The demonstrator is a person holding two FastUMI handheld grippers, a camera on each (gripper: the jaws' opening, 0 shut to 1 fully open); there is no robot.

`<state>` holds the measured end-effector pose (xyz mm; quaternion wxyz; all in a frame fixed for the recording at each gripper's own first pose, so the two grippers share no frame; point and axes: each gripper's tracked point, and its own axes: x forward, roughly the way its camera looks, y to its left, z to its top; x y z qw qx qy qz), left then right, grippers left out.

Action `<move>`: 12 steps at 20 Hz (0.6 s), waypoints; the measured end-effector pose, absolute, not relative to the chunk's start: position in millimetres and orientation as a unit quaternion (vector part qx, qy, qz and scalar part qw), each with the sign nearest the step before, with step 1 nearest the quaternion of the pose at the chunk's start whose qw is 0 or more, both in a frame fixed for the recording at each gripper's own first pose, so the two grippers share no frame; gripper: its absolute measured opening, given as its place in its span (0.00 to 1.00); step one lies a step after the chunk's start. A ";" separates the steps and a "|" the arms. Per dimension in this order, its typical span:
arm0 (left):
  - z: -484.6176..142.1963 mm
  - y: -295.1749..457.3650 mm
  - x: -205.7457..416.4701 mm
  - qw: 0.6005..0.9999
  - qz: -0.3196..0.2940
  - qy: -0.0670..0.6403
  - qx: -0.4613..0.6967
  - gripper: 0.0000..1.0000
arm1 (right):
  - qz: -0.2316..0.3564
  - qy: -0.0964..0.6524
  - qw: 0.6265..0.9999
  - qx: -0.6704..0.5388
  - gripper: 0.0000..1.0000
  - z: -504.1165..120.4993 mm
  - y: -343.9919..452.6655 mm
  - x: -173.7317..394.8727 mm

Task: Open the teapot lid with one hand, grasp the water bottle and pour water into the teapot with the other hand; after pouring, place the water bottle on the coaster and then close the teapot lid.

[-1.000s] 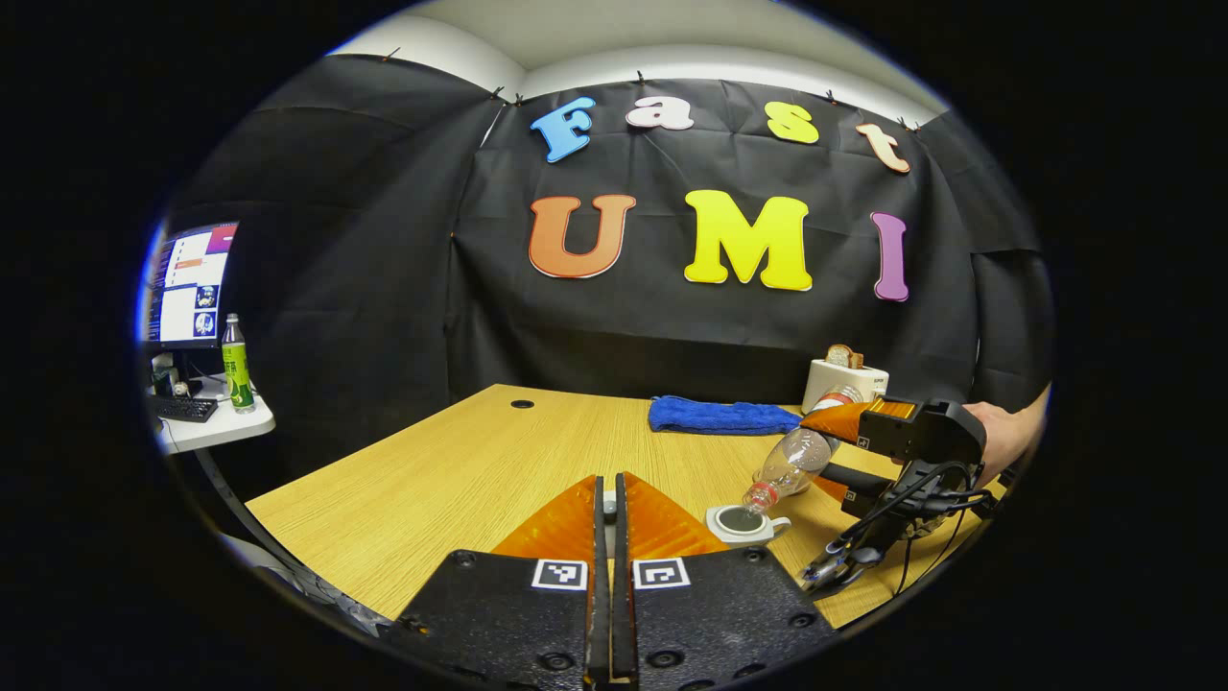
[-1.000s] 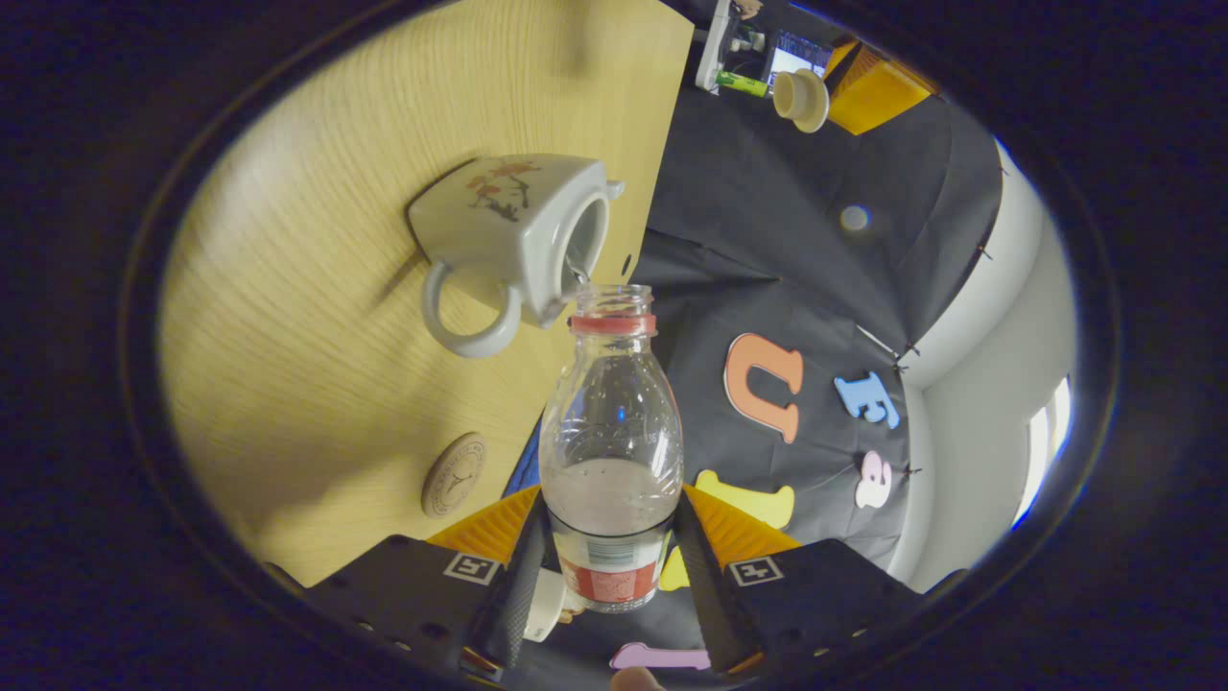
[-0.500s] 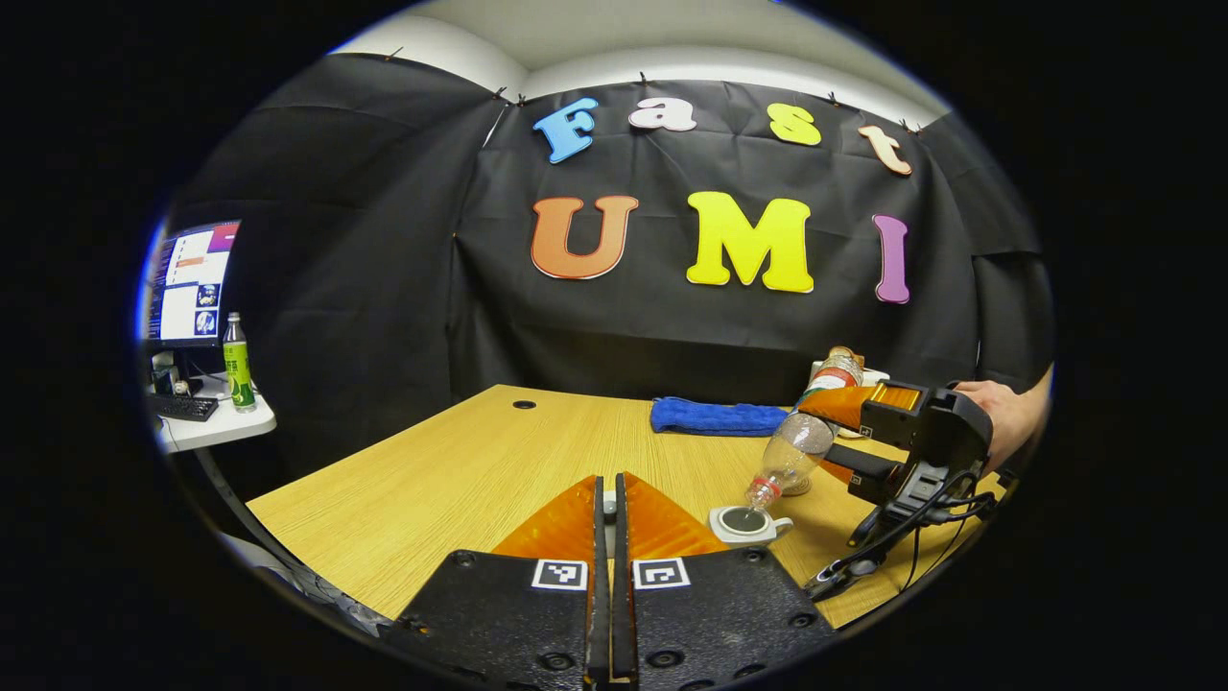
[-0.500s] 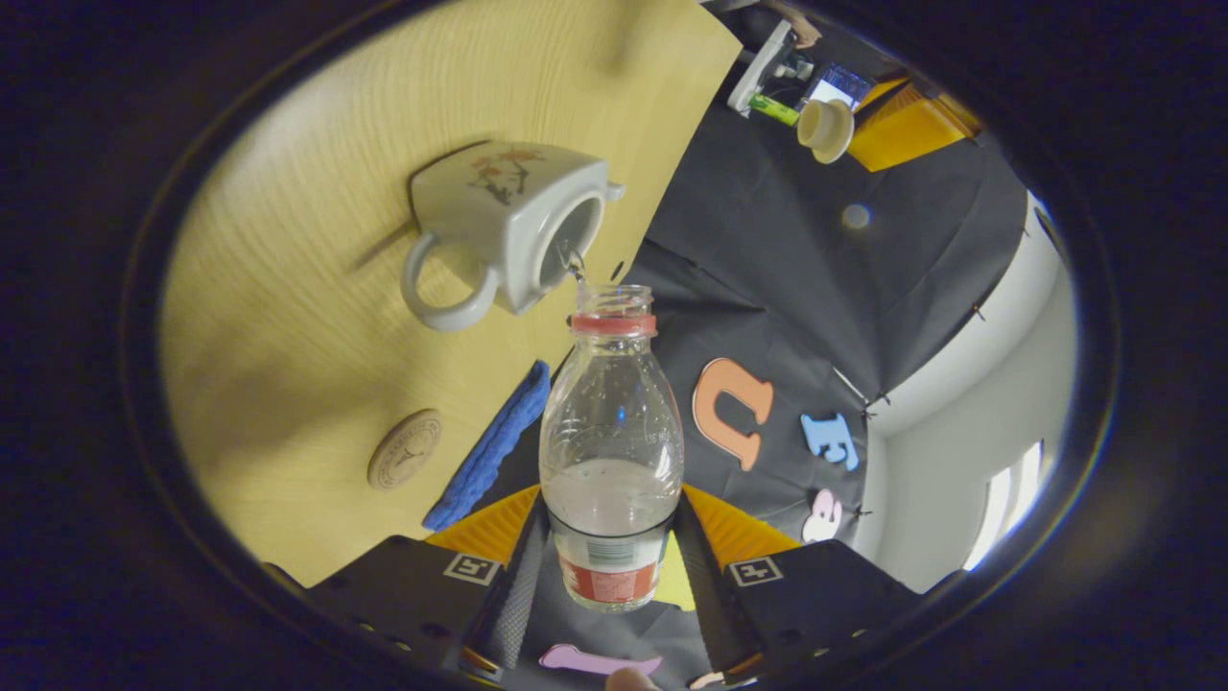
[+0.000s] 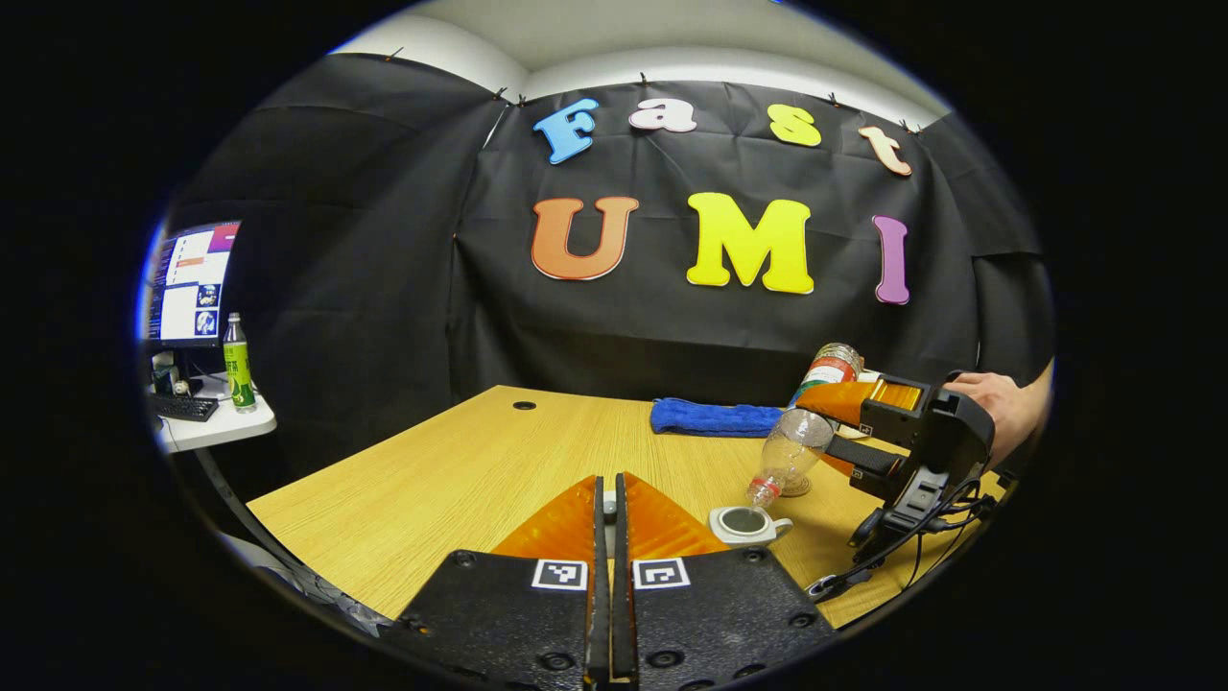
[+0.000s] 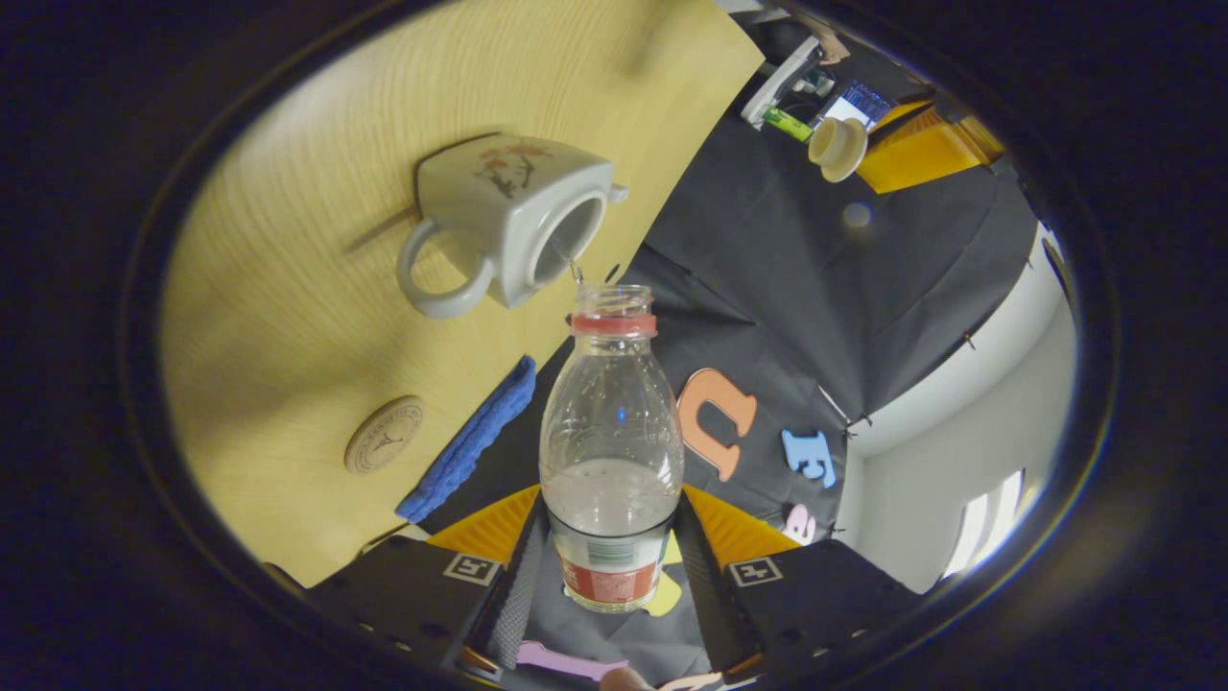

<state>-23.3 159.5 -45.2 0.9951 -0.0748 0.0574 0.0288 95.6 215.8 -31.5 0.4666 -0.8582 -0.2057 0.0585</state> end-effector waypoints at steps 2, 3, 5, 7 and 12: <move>-44.7 159.7 -23.1 0.995 0.030 0.057 -0.075 0.04 | 0.058 -0.208 0.471 -0.855 0.71 -31.9 216.8 95.9; -44.2 159.2 -23.9 0.995 0.029 0.057 -0.074 0.04 | 0.058 -0.210 0.477 -0.852 0.71 -30.3 218.1 95.1; -42.7 157.7 -24.7 0.995 0.029 0.056 -0.071 0.04 | 0.068 -0.203 0.499 -0.840 0.71 -34.5 215.5 96.0; -40.8 157.5 -25.8 0.996 0.031 0.055 -0.068 0.04 | 0.083 -0.185 0.534 -0.821 0.71 -43.1 211.5 95.6; -27.8 162.7 -24.8 0.996 0.042 0.039 -0.072 0.04 | 0.133 -0.097 0.672 -0.722 0.71 -71.8 193.0 92.4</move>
